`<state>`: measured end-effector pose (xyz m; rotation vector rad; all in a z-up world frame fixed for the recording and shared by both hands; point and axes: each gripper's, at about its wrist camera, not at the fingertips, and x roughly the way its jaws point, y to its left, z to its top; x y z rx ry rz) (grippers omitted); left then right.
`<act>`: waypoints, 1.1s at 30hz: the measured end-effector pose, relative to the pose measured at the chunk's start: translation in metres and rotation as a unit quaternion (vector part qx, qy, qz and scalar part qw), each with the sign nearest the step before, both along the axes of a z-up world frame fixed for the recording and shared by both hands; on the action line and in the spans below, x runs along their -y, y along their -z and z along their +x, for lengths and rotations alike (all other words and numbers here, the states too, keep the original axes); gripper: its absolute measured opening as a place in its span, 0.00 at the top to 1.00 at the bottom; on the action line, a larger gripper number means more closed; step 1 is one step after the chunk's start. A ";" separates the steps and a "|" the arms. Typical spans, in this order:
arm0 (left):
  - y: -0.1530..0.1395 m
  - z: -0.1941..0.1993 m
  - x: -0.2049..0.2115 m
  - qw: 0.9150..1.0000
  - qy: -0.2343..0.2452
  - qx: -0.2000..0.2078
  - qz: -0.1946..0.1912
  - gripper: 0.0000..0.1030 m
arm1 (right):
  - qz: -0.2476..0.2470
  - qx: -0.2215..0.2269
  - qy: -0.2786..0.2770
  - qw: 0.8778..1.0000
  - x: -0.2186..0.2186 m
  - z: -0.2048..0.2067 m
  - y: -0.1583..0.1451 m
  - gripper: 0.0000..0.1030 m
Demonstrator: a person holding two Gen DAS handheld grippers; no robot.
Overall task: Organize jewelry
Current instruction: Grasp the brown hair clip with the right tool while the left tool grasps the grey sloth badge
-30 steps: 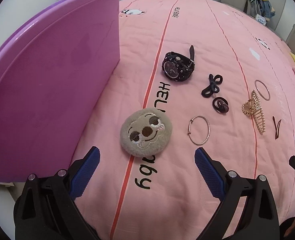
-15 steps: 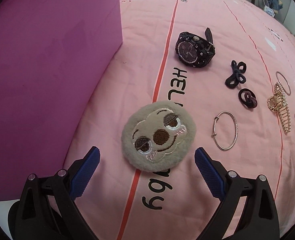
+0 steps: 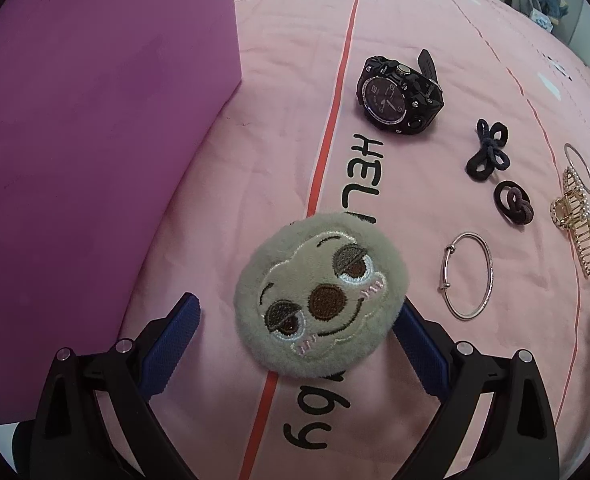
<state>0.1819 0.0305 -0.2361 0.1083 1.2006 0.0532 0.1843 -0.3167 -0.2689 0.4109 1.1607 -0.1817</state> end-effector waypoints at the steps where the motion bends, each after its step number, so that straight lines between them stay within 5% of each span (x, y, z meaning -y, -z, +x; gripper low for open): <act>1: 0.001 0.001 0.000 1.000 -0.001 0.000 0.000 0.09 | -0.003 -0.001 0.000 1.000 0.000 0.002 0.001 0.32; 13: 0.015 0.029 0.007 1.000 -0.003 -0.001 0.008 0.08 | -0.058 -0.005 -0.009 0.998 -0.011 0.018 0.009 0.32; 24: 0.026 0.035 0.006 1.000 -0.006 0.006 0.008 0.05 | -0.065 0.004 -0.029 0.997 -0.025 0.024 0.020 0.09; 33: 0.026 0.021 0.001 1.000 -0.007 0.016 0.006 0.06 | -0.070 0.010 -0.044 0.997 -0.022 0.015 0.015 0.10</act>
